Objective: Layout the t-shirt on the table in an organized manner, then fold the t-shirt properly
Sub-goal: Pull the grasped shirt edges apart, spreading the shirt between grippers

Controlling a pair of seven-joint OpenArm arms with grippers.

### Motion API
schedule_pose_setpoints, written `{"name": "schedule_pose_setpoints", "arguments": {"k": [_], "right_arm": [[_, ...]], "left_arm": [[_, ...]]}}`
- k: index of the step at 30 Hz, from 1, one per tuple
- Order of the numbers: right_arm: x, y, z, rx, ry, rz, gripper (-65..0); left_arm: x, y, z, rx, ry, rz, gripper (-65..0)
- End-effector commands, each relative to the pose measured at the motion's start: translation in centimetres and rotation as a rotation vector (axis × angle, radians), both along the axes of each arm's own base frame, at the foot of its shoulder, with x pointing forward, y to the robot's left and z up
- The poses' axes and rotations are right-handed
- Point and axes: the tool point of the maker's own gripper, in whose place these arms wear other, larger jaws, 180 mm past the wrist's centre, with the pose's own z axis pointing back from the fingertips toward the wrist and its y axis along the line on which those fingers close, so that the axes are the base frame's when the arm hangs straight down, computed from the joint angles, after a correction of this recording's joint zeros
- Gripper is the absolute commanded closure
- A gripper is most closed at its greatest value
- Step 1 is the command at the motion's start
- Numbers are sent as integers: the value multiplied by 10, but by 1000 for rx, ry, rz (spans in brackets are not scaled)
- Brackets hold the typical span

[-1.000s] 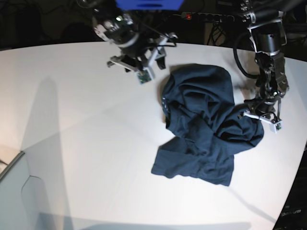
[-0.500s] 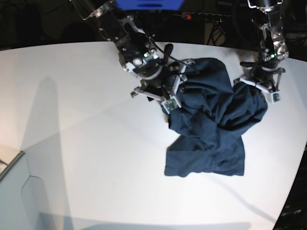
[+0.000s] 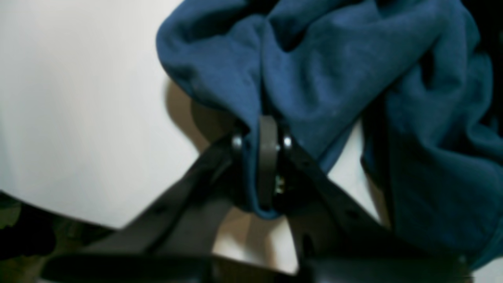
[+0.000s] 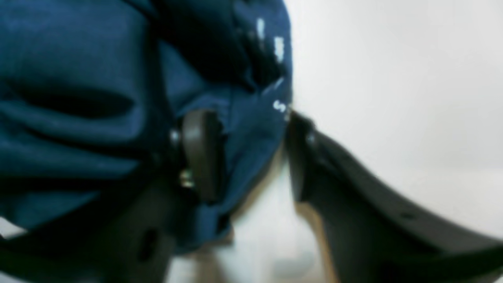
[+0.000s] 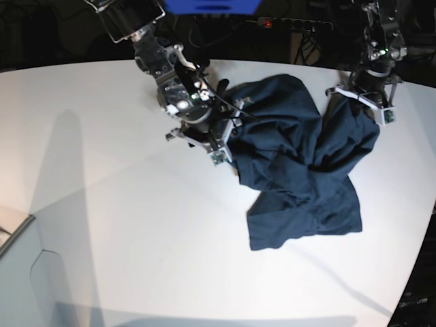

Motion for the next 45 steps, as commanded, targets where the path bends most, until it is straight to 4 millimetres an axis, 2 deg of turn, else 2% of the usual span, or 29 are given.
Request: {"name": "schedule_pose_setpoints", "arguments": {"k": [1, 4, 8, 14, 17, 21, 25, 30, 34, 38, 42, 45], "right_arm": [[0, 2, 1, 4, 9, 3, -158], [6, -16, 2, -26, -13, -1, 0], [22, -56, 23, -23, -76, -109, 0], [47, -126, 82, -10, -239, -306, 0], [52, -163, 107, -17, -309, -409, 0], [56, -205, 130, -37, -375, -519, 0], [56, -231, 130, -62, -372, -577, 0], [49, -244, 104, -106, -305, -575, -2], [45, -248, 93, -120, -272, -581, -112], [43, -254, 95, -135, -280, -579, -264], [33, -269, 108, -142, -315, -627, -345], [27, -268, 121, -121, -345, -657, -370]], "left_arm": [[9, 2, 15, 14, -55, -3, 0], [11, 9, 28, 32, -89, 13, 0], [10, 17, 48, 45, -142, 60, 0], [14, 23, 83, 66, -237, 112, 0], [16, 20, 88, 63, -254, 115, 0], [11, 15, 84, 49, -242, 118, 0], [8, 13, 78, 39, -228, 125, 0], [8, -1, 62, 5, -194, 97, 0], [7, -18, 56, -18, -177, 60, 0], [7, -24, 54, -26, -172, 44, 0], [7, -24, 54, -26, -172, 44, 0], [7, -22, 55, -21, -172, 45, 0]]}}
